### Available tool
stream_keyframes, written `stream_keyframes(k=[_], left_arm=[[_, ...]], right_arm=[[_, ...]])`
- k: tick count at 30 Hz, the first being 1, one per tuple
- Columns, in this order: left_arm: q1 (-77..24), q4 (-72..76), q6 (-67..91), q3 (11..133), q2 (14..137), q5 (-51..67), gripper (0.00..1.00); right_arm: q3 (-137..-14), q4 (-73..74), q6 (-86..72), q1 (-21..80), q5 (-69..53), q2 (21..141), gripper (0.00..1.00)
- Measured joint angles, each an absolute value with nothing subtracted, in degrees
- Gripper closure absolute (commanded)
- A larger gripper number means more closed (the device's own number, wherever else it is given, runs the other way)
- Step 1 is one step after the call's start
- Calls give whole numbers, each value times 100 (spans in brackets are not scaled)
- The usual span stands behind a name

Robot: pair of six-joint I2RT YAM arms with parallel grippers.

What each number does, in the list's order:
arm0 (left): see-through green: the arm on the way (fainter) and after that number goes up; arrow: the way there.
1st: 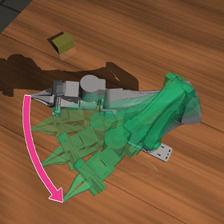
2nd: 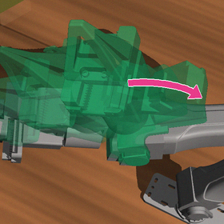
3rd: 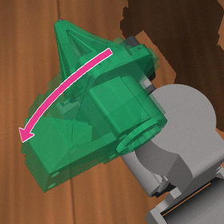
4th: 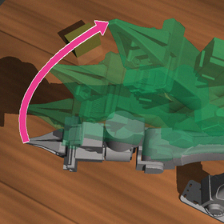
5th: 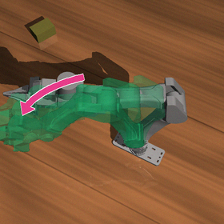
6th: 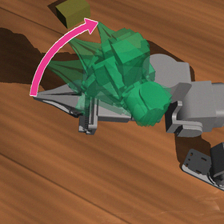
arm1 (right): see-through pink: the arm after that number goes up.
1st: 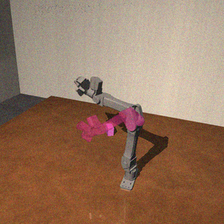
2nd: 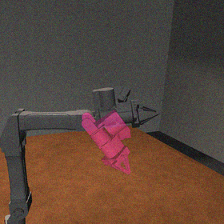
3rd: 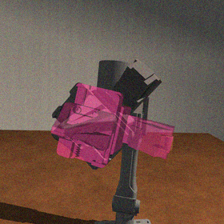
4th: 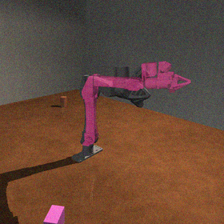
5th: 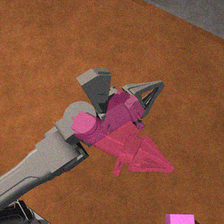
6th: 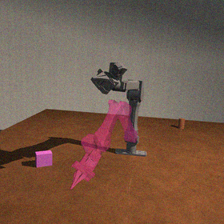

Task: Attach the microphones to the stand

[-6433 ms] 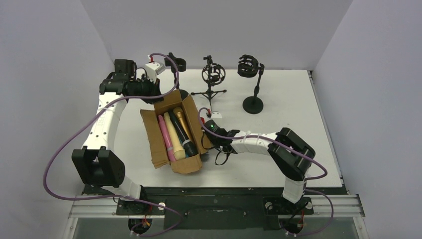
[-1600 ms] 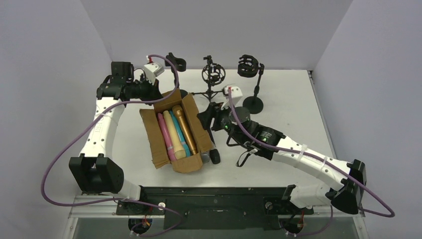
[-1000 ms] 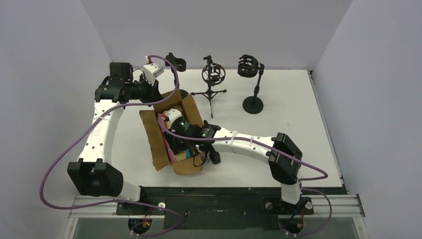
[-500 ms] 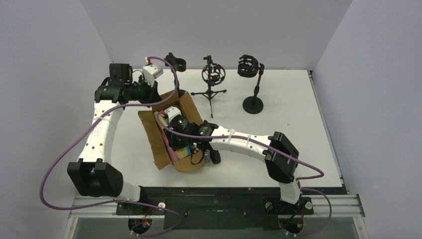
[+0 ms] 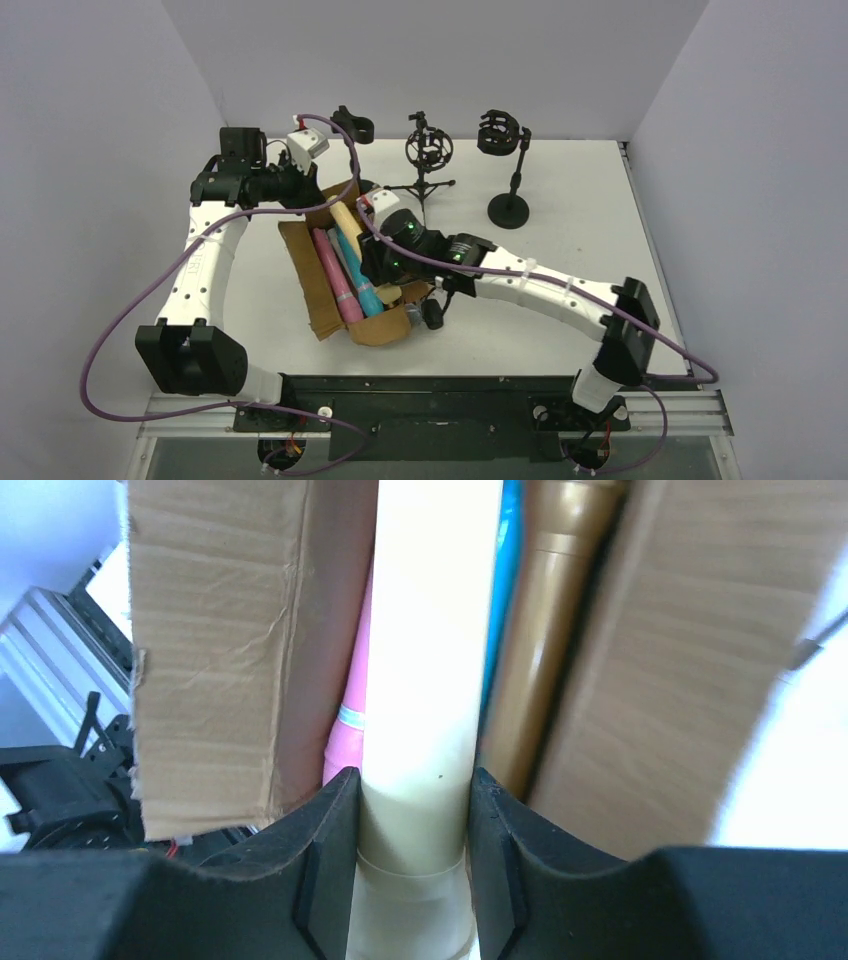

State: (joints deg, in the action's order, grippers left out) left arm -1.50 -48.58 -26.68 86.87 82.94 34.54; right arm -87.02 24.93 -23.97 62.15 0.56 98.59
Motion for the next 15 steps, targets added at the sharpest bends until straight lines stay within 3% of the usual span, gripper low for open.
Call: stream_keyframes(k=[7,15], left_arm=[[-150,-4860,-2766,8683,8287,3454,100],[-150,-4860,-2770,8683,8287,3454,100]], right_arm=[[-7699,2443,-2307,5815,255,8202,100],[-5968,2075,-2609,4543,200,7135,100]])
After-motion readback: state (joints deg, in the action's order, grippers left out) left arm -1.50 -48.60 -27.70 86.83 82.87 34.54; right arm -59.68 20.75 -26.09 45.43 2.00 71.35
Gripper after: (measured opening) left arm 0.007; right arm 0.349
